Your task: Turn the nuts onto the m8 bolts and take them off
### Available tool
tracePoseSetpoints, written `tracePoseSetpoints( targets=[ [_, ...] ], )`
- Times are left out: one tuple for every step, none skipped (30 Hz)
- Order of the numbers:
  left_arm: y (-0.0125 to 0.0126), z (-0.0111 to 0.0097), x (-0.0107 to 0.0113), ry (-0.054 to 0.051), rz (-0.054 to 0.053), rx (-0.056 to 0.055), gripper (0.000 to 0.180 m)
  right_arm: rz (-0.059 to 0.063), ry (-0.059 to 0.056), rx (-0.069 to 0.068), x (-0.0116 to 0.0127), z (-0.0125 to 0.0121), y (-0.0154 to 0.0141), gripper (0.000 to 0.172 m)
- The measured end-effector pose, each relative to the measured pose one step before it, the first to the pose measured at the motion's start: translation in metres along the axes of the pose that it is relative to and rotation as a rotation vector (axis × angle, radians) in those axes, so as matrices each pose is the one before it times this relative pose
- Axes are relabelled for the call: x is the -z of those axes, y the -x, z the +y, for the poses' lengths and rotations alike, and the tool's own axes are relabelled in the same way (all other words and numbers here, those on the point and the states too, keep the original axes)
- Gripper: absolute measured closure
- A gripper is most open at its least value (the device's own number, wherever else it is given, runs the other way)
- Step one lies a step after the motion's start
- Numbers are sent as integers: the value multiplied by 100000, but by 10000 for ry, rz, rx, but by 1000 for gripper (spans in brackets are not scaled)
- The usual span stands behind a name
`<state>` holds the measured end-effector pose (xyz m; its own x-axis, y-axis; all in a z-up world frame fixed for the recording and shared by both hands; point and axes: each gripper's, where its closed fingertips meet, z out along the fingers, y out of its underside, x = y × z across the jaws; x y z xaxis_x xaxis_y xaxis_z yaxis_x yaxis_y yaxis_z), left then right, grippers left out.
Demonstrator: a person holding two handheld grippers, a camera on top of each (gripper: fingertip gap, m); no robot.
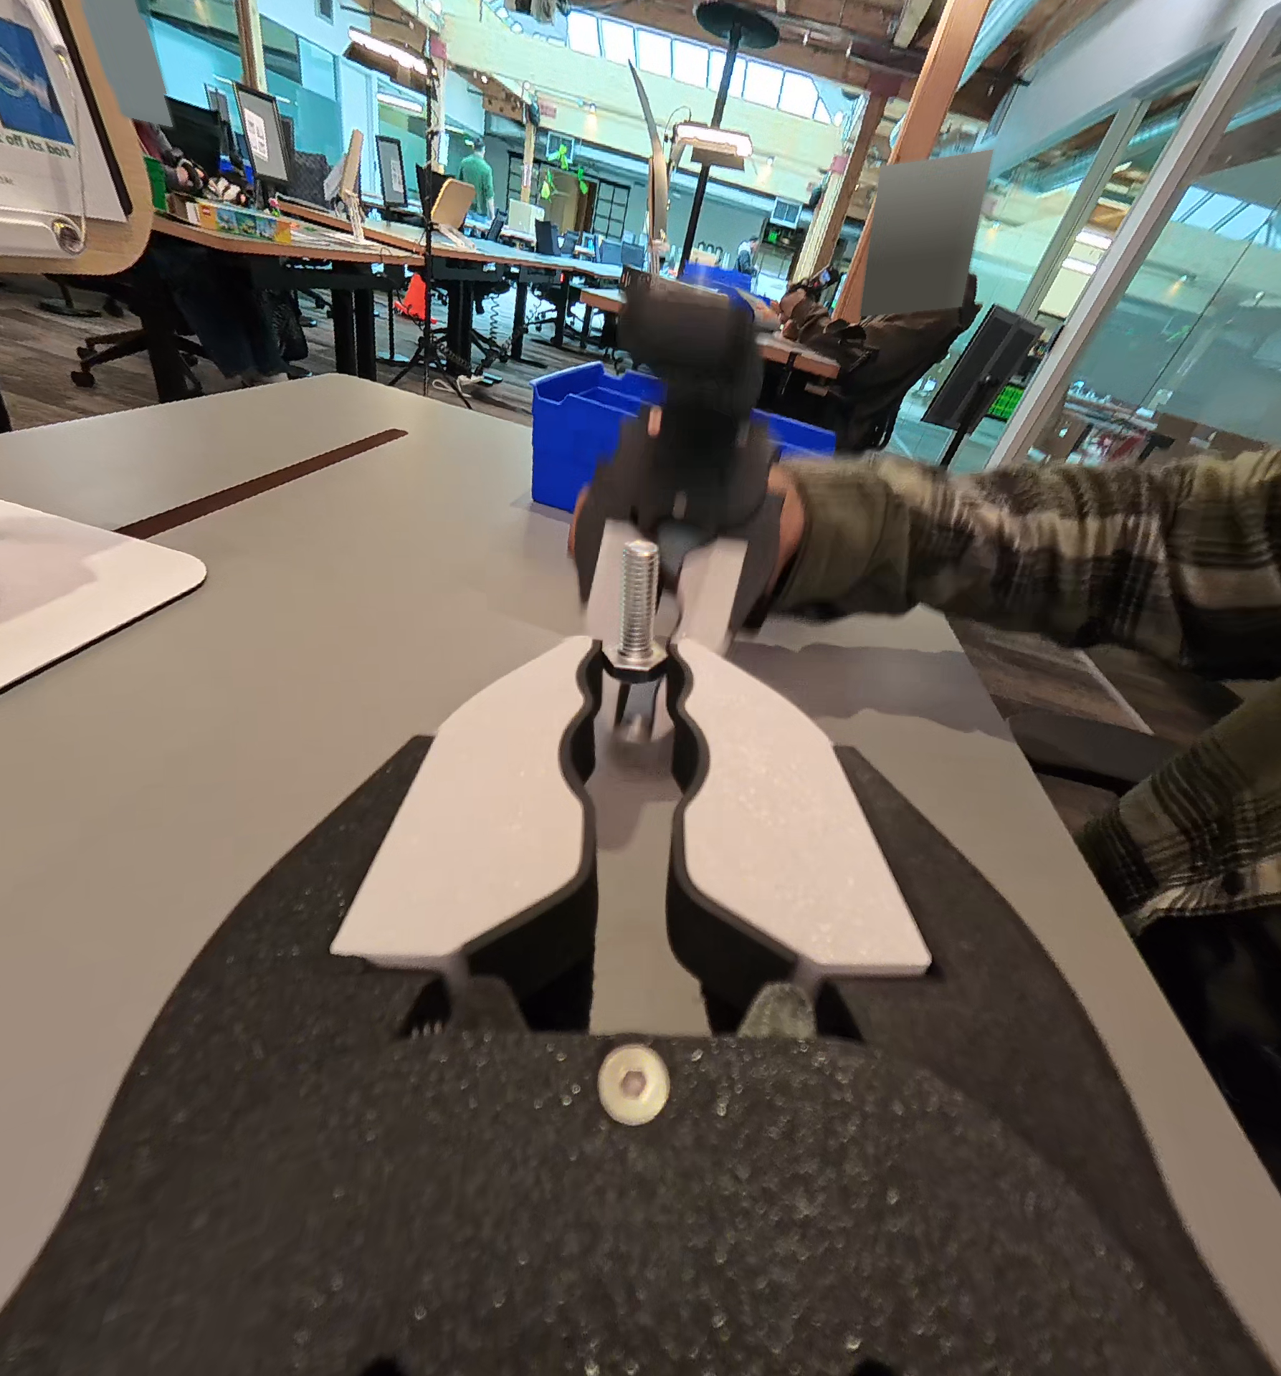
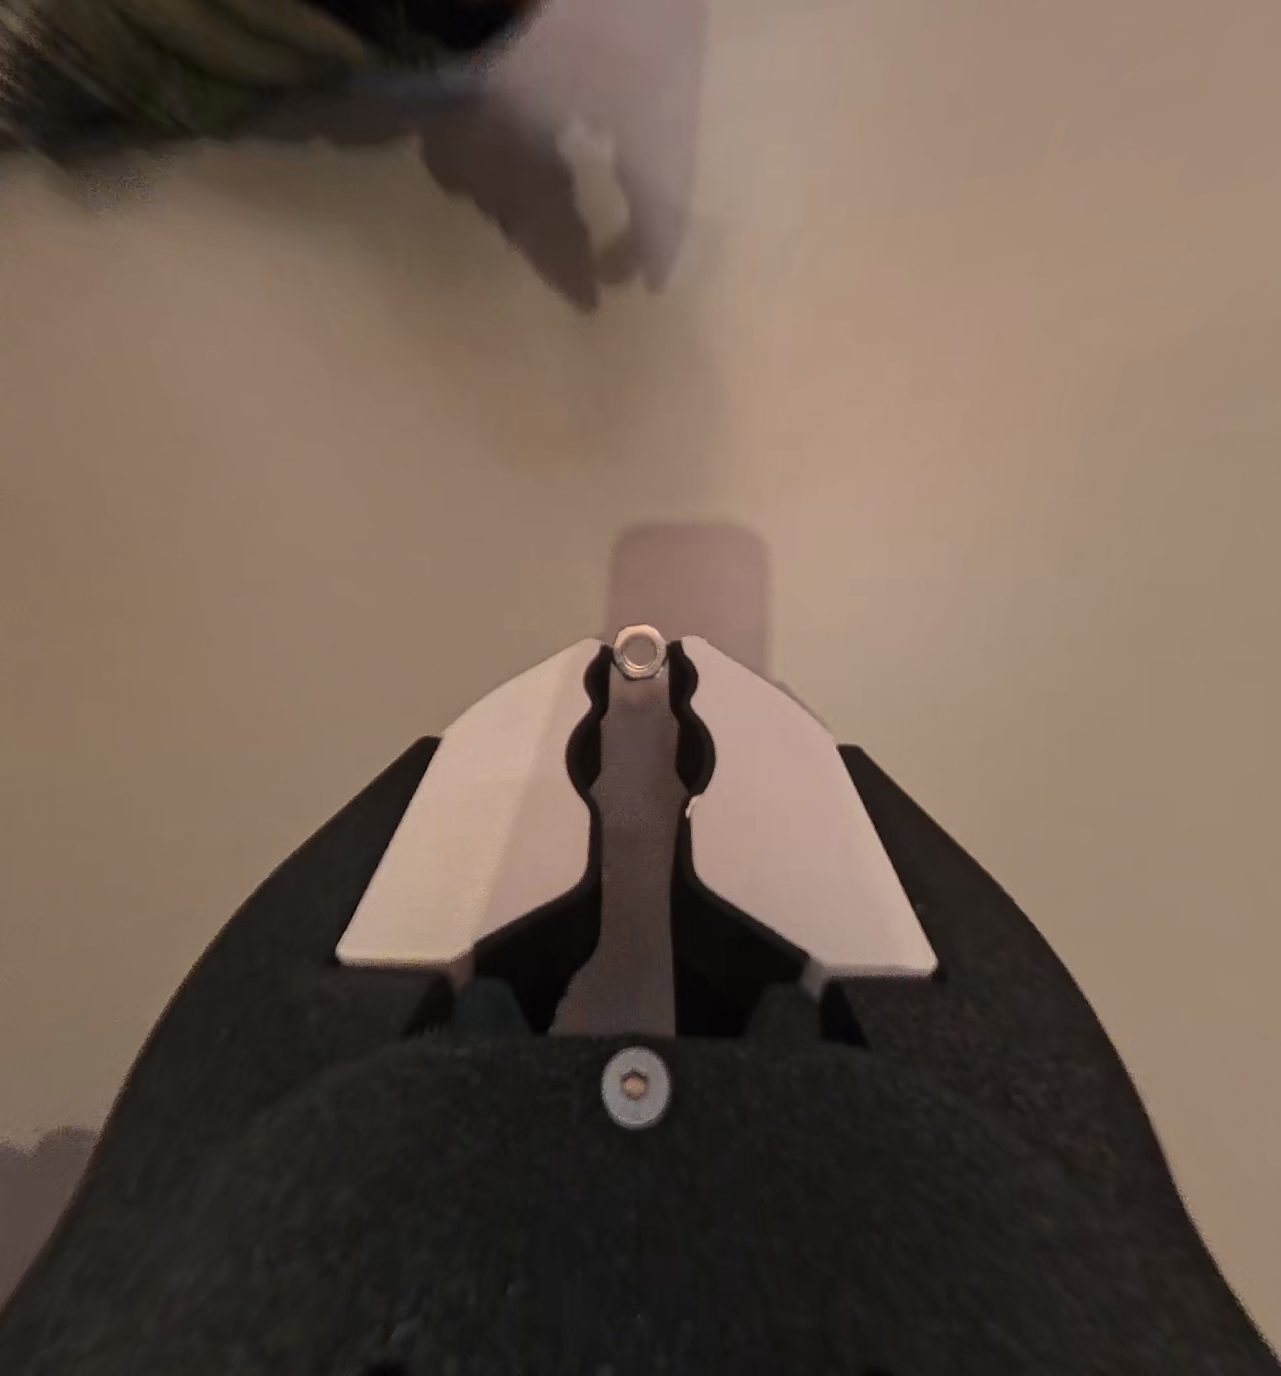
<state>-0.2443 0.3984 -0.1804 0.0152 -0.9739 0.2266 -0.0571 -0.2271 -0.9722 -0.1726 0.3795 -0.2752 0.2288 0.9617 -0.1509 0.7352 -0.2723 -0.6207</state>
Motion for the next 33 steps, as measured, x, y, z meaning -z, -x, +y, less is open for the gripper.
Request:
tracePoseSetpoints(
  targets=[
    [-74,109,-103,66,12,-54,165,-181,-377,93,1299,-1588,391,157],
    [-133,76,-145,61,27,-51,165,-144,-327,211,1333,-1882,462,157],
    [-172,76,-165,74,36,-57,165,-140,-225,325,1205,-1962,541,157],
    [-232,71,-190,79,46,-80,165,-154,-75,369,944,-1868,533,157],
    [-227,81,-191,92,25,-102,165,-80,27,375,677,-1671,351,157],
    [-205,72,-179,94,4,-111,165,-45,153,332,392,-1361,166,157],
    [-201,20,-140,63,10,-103,165,-123,196,281,137,-1091,155,157],
    [-178,-18,-94,30,18,-78,165,-202,196,215,-72,-842,179,157],
    [-125,-39,-51,19,9,-52,165,-147,193,155,-199,-637,16,157],
    [-89,-47,-16,0,11,-33,165,-17,277,122,-291,-313,-198,157],
    [-70,-51,-1,-8,18,-14,165,-3,338,117,-315,-54,-203,157],
    [-12,-29,23,-12,-6,-4,165,-53,221,85,-305,-69,-94,157],
    [-18,-25,17,-7,3,1,165,35,195,21,-252,-32,-202,157],
    [-12,-12,9,-2,6,4,165,-13,138,59,-151,-33,-77,157],
    [-9,-42,6,-21,-6,-10,165,-90,48,51,-89,-131,68,157],
    [-30,-49,8,-21,1,-8,165,36,46,9,-39,-118,-113,157],
    [-27,-14,-16,4,6,-5,165,-7,46,38,-30,-103,-36,157],
    [-6,17,-31,14,-7,-6,165,-41,19,5,-12,-123,3,157],
    [-15,-4,-23,-4,0,-5,165,4,44,-24,11,-68,-64,157],
    [-39,-39,-10,-16,19,2,165,-62,55,-12,-2,-16,13,157],
    [-12,-63,6,-23,-14,-9,165,-133,90,-32,-58,49,122,157],
    [9,-58,27,-22,-33,-18,165,-16,144,-17,-90,124,-8,157],
    [-1,-23,15,3,-7,-5,165,-14,40,39,-71,-42,29,157],
    [-27,-39,9,-18,9,2,165,-16,-15,15,-41,-121,25,157],
    [-6,-36,-1,-17,-14,-12,165,-45,36,-1,-45,-48,39,157],
    [-4,30,-21,27,-24,-36,165,-20,65,-8,-23,-12,1,157],
    [-12,15,-19,16,-18,-22,165,-21,87,-14,-26,26,25,157],
    [-32,-30,-20,-28,-1,-9,165,-10,64,0,11,-13,6,157],
    [-42,-67,1,-55,25,14,165,-28,9,-7,27,-71,41,157],
    [-22,-60,8,-45,25,27,165,-35,16,-46,31,-33,28,157],
    [21,-34,5,-34,-10,19,165,13,30,-47,35,-9,-53,157],
    [7,-25,17,-19,2,15,165,-4,5,-16,19,-12,-12,157],
    [-1,-12,5,-8,8,14,165,-24,-17,-24,3,-26,-1,157]
  ],
)
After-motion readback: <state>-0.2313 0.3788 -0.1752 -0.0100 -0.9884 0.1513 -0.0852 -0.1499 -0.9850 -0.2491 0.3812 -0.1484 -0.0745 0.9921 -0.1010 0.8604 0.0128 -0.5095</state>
